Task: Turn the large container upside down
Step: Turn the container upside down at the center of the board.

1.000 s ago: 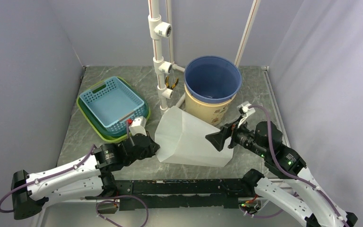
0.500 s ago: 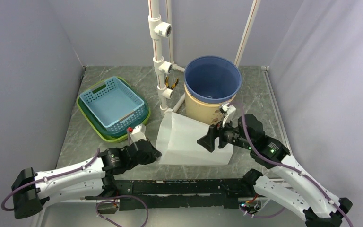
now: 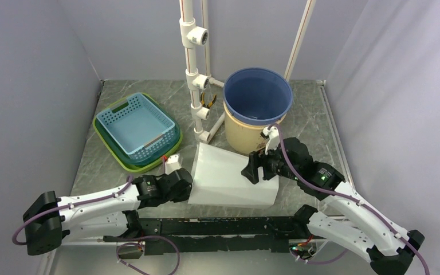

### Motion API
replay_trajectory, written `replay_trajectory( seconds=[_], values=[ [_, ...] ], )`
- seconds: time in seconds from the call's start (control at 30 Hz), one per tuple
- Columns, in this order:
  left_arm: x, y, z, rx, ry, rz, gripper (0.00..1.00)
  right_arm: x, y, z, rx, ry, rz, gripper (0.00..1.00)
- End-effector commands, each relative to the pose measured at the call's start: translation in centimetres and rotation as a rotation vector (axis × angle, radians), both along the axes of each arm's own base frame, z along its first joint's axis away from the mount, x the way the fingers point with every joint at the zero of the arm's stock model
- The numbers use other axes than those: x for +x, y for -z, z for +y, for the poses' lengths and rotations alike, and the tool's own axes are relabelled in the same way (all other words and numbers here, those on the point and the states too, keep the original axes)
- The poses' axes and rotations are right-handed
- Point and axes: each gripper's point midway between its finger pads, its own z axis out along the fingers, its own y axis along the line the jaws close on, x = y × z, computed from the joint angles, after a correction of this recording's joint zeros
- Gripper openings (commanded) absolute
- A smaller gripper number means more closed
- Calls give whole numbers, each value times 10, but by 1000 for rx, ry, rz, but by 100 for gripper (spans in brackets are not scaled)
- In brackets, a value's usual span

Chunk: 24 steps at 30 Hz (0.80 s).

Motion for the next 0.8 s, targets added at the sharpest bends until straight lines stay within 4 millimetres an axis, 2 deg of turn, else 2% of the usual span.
replay_trajectory(
  seconds=[0.0, 0.1, 0.23, 0.37, 0.47, 0.6, 0.7, 0.77],
  values=[
    [-12, 11, 19, 117, 59, 37, 34, -10, 5, 1, 2, -51, 7, 83],
    [-13, 11, 18, 104, 65, 35, 41, -14, 3, 3, 7, -83, 10, 83],
    [-12, 9, 20, 113, 55, 30, 47, -15, -22, 10, 69, -103, -30, 83],
    [-11, 6, 25, 133, 42, 24, 51, -31, -42, 23, 173, -219, -68, 83],
    [-9, 1, 28, 139, 32, 16, 53, -38, -53, 25, 221, -256, -104, 83],
    [-7, -14, 36, 148, 11, -8, 69, -52, -65, 28, 274, -330, -133, 83],
    [-5, -27, 43, 151, -10, -32, 78, -48, -67, 23, 272, -296, -154, 86],
    [-4, -37, 50, 153, -31, -49, 80, -38, -61, 16, 235, -217, -150, 88]
  ],
)
